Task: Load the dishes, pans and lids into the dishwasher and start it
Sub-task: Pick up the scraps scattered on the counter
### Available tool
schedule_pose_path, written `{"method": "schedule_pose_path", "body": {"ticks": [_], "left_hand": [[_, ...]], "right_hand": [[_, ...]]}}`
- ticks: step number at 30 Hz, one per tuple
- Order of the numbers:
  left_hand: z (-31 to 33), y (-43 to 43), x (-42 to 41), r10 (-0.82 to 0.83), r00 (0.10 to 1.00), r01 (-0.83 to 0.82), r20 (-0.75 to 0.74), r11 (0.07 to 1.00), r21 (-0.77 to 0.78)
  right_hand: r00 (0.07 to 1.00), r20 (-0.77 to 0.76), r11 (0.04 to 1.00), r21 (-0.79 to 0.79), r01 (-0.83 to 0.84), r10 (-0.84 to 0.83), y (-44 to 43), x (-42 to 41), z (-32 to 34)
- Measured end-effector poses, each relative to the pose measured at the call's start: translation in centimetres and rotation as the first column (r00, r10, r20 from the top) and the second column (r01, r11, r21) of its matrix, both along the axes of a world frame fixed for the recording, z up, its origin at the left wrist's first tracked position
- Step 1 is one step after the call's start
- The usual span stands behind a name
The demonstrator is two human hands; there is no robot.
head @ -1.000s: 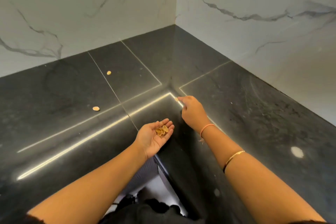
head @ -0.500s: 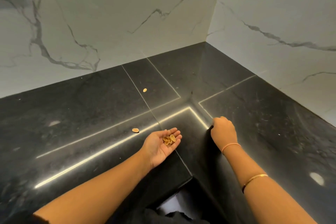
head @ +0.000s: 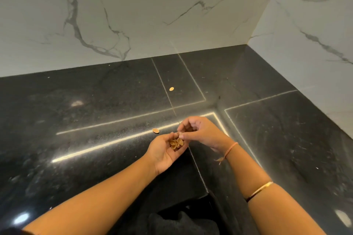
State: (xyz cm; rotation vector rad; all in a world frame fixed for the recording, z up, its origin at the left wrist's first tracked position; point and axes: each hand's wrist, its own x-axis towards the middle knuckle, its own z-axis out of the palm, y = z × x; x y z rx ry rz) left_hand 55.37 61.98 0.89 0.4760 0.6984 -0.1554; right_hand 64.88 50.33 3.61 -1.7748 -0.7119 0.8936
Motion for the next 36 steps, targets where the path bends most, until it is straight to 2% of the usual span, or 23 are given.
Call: {"method": "schedule_pose_path", "body": {"ticks": [3,6,9,11,13,15,19,22,25,28,33,36], "left_hand": [[0.1,0.7,-0.5,0.069,0.998,-0.069,-0.002,0.998,-0.009],[0.2,1.0,-1.3,0.12,0.993,-0.121,-0.016,0.993,-0.015],[0.1,1.6,-2.7,0.126,0.99,-0.126,-0.062,0.992,0.008],[0.0,2.3,-3.9,0.137,0.987,-0.137,-0.078,0.991,0.014],[0.1,3.0,-5.0,0.151,0.984,-0.149,-0.09,0.988,0.031],[0.1,3.7,-6.1,0.163,0.982,-0.158,-0.1,0.986,0.053],[0.1,4.9,-8.3,0.197,0.976,-0.191,-0.095,0.979,0.065],[0.2,5.8,-9.3,0.223,0.97,-0.216,-0.097,0.973,0.078],[0.5,6.5,-9.7,0.241,0.967,-0.234,-0.087,0.969,0.086],[0.6,7.1,-9.9,0.253,0.964,-0.245,-0.079,0.965,0.094],[0.4,7.5,-9.9,0.249,0.965,-0.243,-0.076,0.966,0.089],[0.2,7.6,-9.4,0.242,0.968,-0.236,-0.07,0.969,0.077]], "right_hand": [[0.97,0.057,0.968,-0.102,-0.23,0.236,2.3,0.0,0.4],[0.957,0.068,0.957,-0.099,-0.274,0.282,3.8,0.1,0.1],[0.976,0.185,0.993,-0.039,-0.111,0.116,5.2,0.9,-0.8],[0.926,0.371,0.996,-0.039,0.083,-0.063,6.3,2.0,-2.0],[0.865,0.482,0.978,-0.074,0.195,-0.136,7.5,3.4,-2.6],[0.846,0.528,0.968,-0.161,0.191,-0.079,8.6,5.0,-3.0],[0.864,0.494,0.894,-0.424,0.145,0.094,10.9,7.6,-3.4],[0.775,0.568,0.774,-0.61,0.168,0.279,11.9,8.5,-3.8],[0.711,0.582,0.694,-0.696,0.186,0.394,12.5,8.9,-4.0],[0.635,0.656,0.702,-0.67,0.24,0.409,12.9,8.8,-4.0],[0.61,0.785,0.83,-0.409,0.378,0.109,11.1,7.2,-5.4],[0.546,0.836,0.857,-0.315,0.408,0.048,9.5,5.2,-6.1]]}}
